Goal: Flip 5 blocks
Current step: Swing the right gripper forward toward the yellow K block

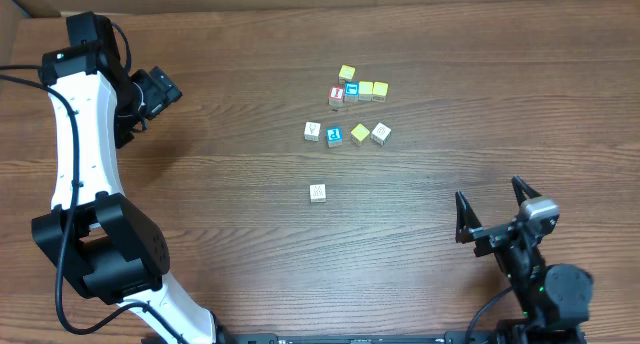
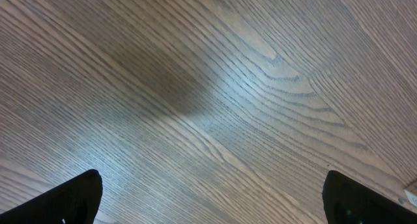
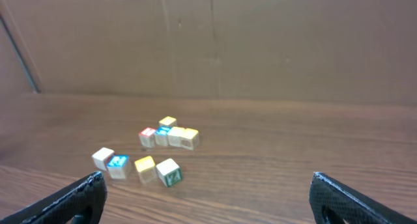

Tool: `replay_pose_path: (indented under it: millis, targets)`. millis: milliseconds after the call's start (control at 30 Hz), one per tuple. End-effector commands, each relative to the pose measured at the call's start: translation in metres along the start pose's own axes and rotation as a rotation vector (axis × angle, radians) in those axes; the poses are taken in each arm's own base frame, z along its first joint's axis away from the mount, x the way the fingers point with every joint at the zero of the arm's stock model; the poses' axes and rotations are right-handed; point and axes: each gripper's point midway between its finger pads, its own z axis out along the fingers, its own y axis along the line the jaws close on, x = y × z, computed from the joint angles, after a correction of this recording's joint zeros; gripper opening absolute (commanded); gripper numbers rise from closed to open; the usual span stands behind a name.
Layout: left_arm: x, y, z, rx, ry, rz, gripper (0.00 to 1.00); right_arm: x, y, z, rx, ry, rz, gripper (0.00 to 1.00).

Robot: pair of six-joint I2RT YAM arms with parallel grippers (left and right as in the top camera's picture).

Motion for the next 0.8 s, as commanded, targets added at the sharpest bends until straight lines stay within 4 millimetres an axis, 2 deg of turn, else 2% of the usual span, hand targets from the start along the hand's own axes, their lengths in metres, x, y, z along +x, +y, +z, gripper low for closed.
replay_pose_path:
  millis: [0,267,400,533,633,667,700,767]
  targets:
    - [-0.005,-0.001,-0.009,0.006,-0.027,0.004,1.0,-0.053,0.01,-0.001,-0.029,-0.021,0.034,1.0]
    - [-0.005,-0.001,-0.009,0.006,-0.027,0.004,1.0,-0.133,0.031,0.031,-0.118,0.321,0.14,1.0]
    - [-0.005,-0.001,-0.009,0.006,-0.027,0.004,1.0,-0.162,0.032,0.046,-0.11,0.488,0.198,1.0]
    - [-0.005,-0.001,-0.009,0.006,-0.028,0.004,1.0,-0.189,0.057,0.065,-0.265,0.569,0.27,1.0]
    - [-0.005,-0.001,-0.009,0.006,-0.027,0.004,1.0,-0.191,0.071,0.08,-0.376,0.606,0.328,0.99]
    - [-0.005,-0.001,-0.009,0.006,-0.027,0.004,1.0,-0.186,0.068,0.087,-0.359,0.628,0.373,0.88]
    - [-0.005,-0.001,-0.009,0.006,-0.027,0.004,1.0,-0.18,0.064,0.093,-0.329,0.652,0.406,0.82]
    - [-0.005,-0.001,-0.009,0.006,-0.027,0.004,1.0,-0.159,0.057,0.105,-0.257,0.72,0.431,0.8]
